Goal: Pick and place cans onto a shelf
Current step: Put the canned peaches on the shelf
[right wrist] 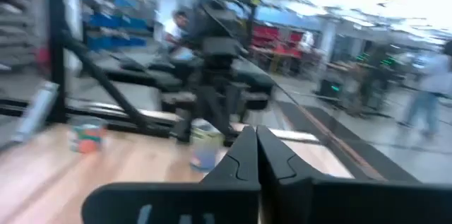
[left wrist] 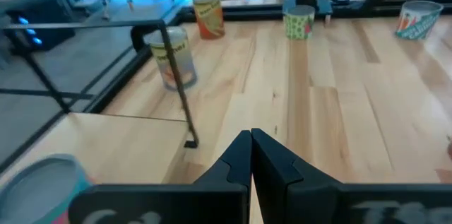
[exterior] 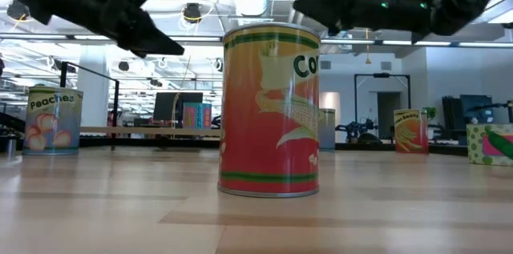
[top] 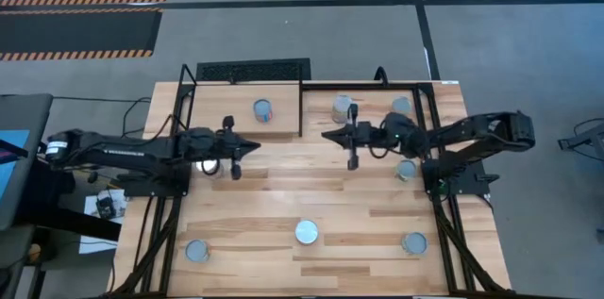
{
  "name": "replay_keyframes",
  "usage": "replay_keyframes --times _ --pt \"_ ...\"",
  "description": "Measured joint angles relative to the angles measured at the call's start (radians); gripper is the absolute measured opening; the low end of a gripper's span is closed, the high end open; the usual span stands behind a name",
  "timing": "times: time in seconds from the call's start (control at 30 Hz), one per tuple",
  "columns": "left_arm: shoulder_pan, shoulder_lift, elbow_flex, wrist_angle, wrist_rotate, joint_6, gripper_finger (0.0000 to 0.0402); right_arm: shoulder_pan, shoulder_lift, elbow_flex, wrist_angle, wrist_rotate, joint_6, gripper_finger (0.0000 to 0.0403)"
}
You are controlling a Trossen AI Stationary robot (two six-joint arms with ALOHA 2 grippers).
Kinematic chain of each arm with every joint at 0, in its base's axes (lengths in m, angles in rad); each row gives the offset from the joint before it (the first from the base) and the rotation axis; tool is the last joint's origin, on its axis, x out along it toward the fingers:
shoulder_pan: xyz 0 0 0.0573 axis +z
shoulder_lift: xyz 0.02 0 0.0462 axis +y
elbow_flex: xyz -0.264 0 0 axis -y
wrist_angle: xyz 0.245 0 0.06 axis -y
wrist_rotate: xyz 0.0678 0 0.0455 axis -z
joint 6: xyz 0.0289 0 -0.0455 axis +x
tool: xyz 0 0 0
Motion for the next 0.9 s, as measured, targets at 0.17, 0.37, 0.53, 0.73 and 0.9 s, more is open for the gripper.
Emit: replay_keyframes --times 0.17,0.37,0.53,0.73,0.9 --pt "0.043 0.081 0.001 0.086 0.075 -0.008 0.0000 -0.005 0.000 -0.071 0.135 -0.090 0.001 0.0003" --pt "0.082 0.117 0.001 0.157 0.113 -0.024 0.0000 -0.052 0.000 -0.104 0.055 -0.077 -0.005 0.0004" --pt "0.090 0.121 -0.001 0.197 0.154 -0.034 0.0000 -0.106 -0.005 -0.094 -0.134 0.004 0.019 0.0005" --pt "0.090 0.116 -0.043 0.262 0.154 -0.050 0.0000 -0.158 -0.037 0.060 -0.632 0.265 0.024 0.0027" --pt "0.090 0.116 -0.054 0.267 0.153 -0.050 0.0000 -0.181 0.007 0.197 -0.898 0.383 -0.003 0.0057"
